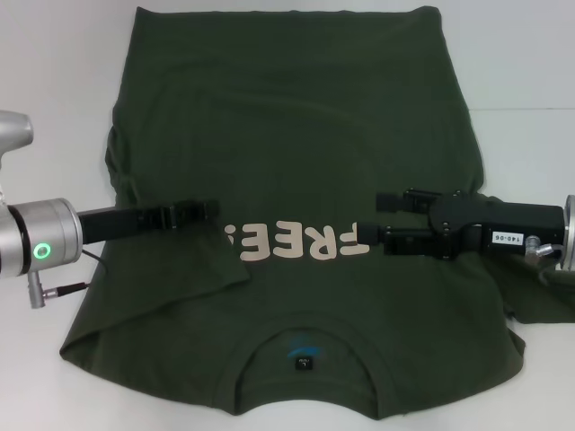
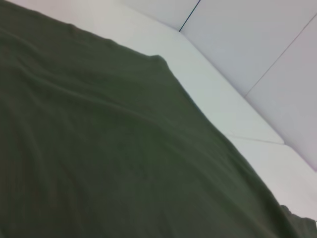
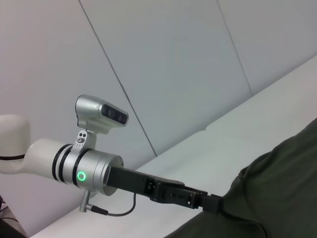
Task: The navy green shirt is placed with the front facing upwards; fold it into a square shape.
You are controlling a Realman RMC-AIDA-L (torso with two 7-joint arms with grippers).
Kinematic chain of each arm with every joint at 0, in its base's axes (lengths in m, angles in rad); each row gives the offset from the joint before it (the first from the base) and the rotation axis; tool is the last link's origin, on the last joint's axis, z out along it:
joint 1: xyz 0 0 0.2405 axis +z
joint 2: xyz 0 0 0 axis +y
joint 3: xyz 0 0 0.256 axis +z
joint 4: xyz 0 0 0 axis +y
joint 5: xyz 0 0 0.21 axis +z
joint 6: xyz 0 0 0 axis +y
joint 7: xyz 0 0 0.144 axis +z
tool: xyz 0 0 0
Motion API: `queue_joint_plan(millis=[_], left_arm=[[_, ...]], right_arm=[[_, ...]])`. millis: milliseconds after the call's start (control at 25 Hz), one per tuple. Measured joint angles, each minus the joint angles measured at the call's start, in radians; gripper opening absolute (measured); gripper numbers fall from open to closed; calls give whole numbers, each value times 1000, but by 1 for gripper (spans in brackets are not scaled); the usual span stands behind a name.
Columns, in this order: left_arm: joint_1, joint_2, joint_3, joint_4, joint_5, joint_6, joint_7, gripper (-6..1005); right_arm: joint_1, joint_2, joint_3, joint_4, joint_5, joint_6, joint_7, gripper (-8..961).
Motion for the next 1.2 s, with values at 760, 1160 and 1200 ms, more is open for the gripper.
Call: queue_joint_plan(millis=[760,1160,1200], left_arm=[[40,1,-6,-10,2,-240,2,886],[-9,-2,10,-104,-6,-248,15,885],[-15,-2,17,-106,-10,-247,17,885]], right_arm=[[3,-5,1,-3,0,1,9,829],[4,-5,1,0,0,1,4,826],[4,-5,1,0,0,1,3,825]])
